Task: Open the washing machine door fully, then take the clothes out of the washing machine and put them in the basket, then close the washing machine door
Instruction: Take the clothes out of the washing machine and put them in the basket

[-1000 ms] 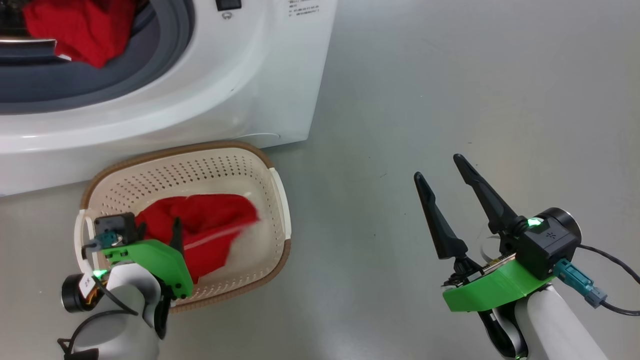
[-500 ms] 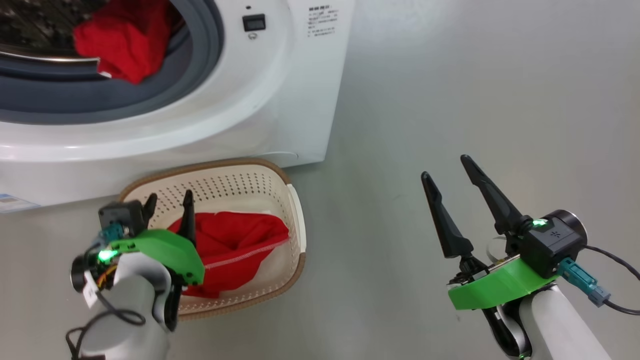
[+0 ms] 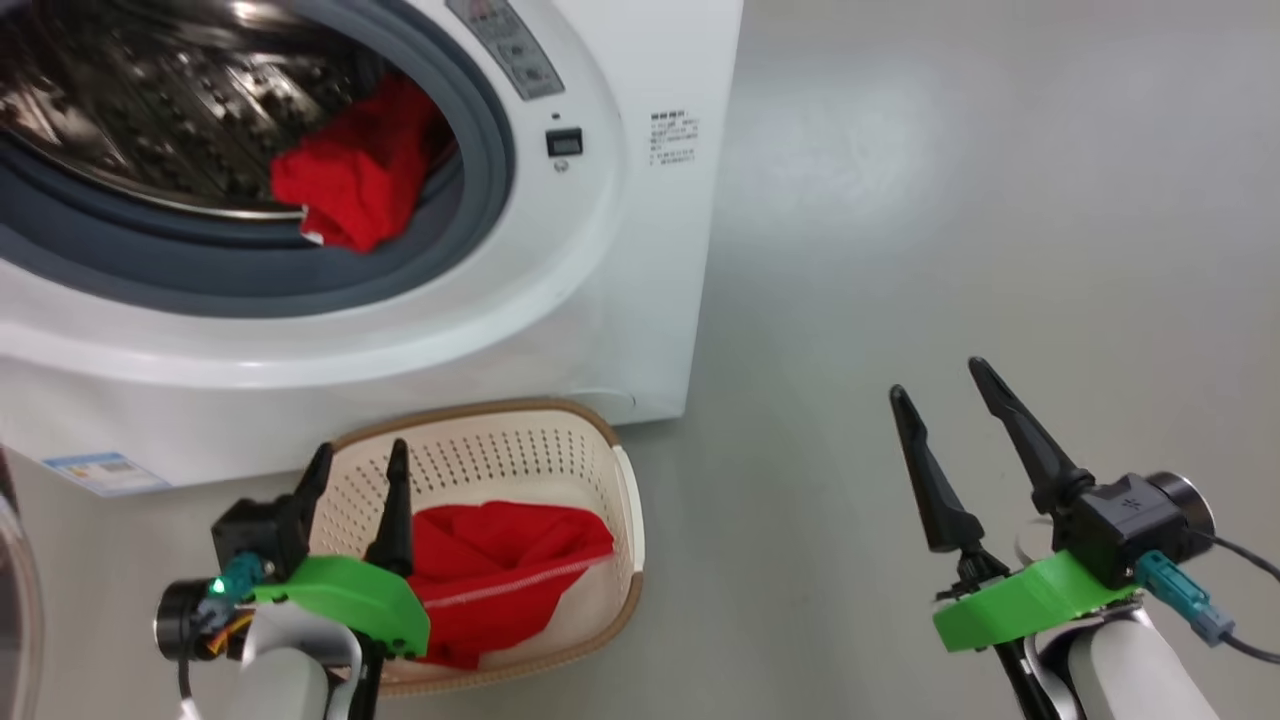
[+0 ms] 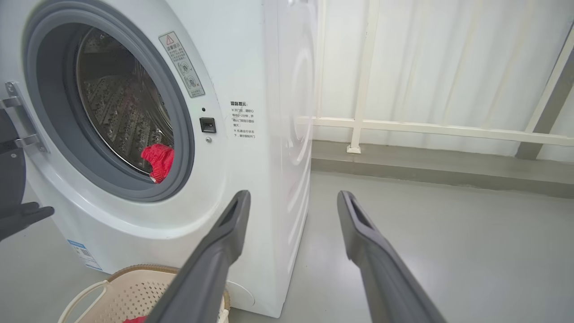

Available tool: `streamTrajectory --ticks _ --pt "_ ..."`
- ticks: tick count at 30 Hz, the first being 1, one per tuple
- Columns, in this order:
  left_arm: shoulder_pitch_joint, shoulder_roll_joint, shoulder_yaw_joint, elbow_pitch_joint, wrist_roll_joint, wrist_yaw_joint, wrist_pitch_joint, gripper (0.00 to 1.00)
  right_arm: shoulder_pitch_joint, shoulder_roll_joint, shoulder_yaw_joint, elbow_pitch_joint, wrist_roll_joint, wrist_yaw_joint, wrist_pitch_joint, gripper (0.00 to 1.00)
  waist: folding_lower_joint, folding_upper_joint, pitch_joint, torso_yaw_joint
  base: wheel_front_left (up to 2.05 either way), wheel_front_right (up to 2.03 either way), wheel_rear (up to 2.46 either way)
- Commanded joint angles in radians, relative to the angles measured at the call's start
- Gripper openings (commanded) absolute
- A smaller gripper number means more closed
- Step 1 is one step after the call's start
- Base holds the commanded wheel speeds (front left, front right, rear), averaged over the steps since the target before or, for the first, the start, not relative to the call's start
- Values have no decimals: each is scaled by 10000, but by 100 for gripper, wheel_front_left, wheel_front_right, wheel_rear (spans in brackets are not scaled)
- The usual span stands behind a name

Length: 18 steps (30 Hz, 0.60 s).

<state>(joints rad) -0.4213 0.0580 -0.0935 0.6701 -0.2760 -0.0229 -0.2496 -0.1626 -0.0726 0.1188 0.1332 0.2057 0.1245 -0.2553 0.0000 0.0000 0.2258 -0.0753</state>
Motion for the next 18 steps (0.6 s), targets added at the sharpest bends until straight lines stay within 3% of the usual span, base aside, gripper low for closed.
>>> streamTrajectory --ticks 1,18 --pt "317 176 394 -652 169 -7 -121 100 164 0 -14 -120 -236 62 -65 100 0 0 -825 215 0 0 0" --pt "2495 125 993 -3082 240 177 -122 100 1190 191 -1021 73 -833 62 -65 100 0 0 -2293 324 0 0 0"
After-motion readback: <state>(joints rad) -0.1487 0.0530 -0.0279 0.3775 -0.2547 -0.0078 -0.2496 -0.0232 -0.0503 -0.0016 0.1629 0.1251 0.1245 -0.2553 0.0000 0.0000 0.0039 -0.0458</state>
